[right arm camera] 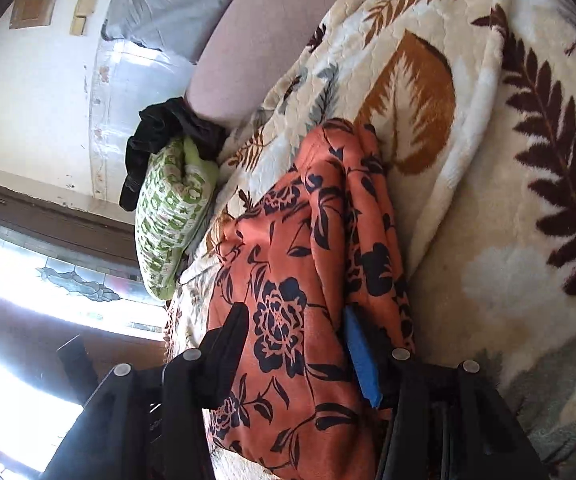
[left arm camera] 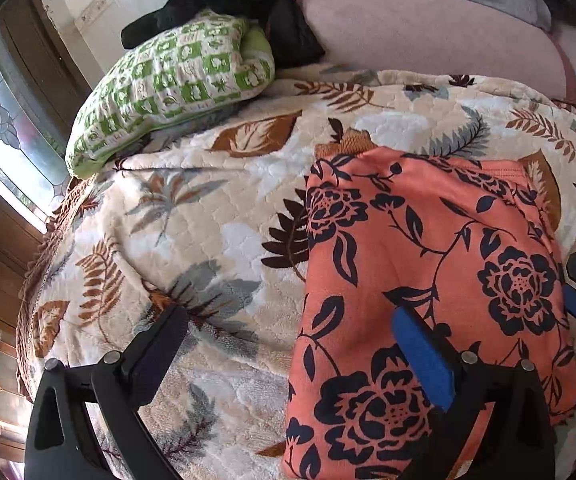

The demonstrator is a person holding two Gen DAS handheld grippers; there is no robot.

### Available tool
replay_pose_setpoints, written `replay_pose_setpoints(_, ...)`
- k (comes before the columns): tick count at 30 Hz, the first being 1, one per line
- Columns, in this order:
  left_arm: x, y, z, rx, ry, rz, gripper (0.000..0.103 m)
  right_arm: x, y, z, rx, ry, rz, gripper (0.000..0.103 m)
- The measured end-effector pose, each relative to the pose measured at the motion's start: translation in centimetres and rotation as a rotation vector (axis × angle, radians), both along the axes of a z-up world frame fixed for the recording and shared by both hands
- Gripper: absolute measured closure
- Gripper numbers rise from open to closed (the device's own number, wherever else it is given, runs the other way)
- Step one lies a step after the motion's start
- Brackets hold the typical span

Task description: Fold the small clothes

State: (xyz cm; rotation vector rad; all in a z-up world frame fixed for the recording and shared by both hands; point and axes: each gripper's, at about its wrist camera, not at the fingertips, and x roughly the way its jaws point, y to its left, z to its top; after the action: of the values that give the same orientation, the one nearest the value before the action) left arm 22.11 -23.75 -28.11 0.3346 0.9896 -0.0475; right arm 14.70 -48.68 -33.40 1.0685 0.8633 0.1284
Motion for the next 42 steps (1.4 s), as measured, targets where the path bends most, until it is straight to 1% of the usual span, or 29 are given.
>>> replay_pose_setpoints(4,-1.4,0.0,1.9,0.001,-0.044,-0.017,0.001,-0.7,-1.1,1.1,0.01,-0.044,-0.04,0.045)
replay_pose_setpoints(6,-2.0,-0.2,2.7,0.003,-0.062,-0.025,0.001,-1.0,-1.3,1.6,-0.004,-0.056,-0.049,0.039)
replay_pose_setpoints(12,-3.4,-0.5,4.5,-0.001,-0.102,-0.038,0.001,-1.8,-2.1,2.1,-0.013,-0.073,-0.046,0.036)
replay_pose_setpoints(17,-4.0,-0.6,5.3,-0.01,-0.116,-0.037,0.001,-2.5,-2.8,2.0,-0.013,-0.065,-0.047,0.035)
replay_pose_setpoints(21,-4.0,-0.7,5.3,-0.017,-0.113,-0.033,0.001,-2.8,-3.0,1.8,-0.014,-0.054,-0.043,0.035)
replay_pose_setpoints(24,-3.8,-0.9,4.9,-0.008,-0.11,-0.034,0.001,-2.9,-3.1,1.8,-0.023,-0.053,-0.039,0.035)
replay_pose_setpoints(31,-3.0,-1.0,3.9,-0.015,-0.089,-0.031,0.001,-2.6,-3.0,1.6,-0.027,-0.042,-0.042,0.035)
replay_pose_setpoints(42,-2.6,-0.3,3.5,-0.028,-0.078,-0.016,0.001,-2.0,-2.2,1.7,-0.051,-0.043,-0.025,0.035)
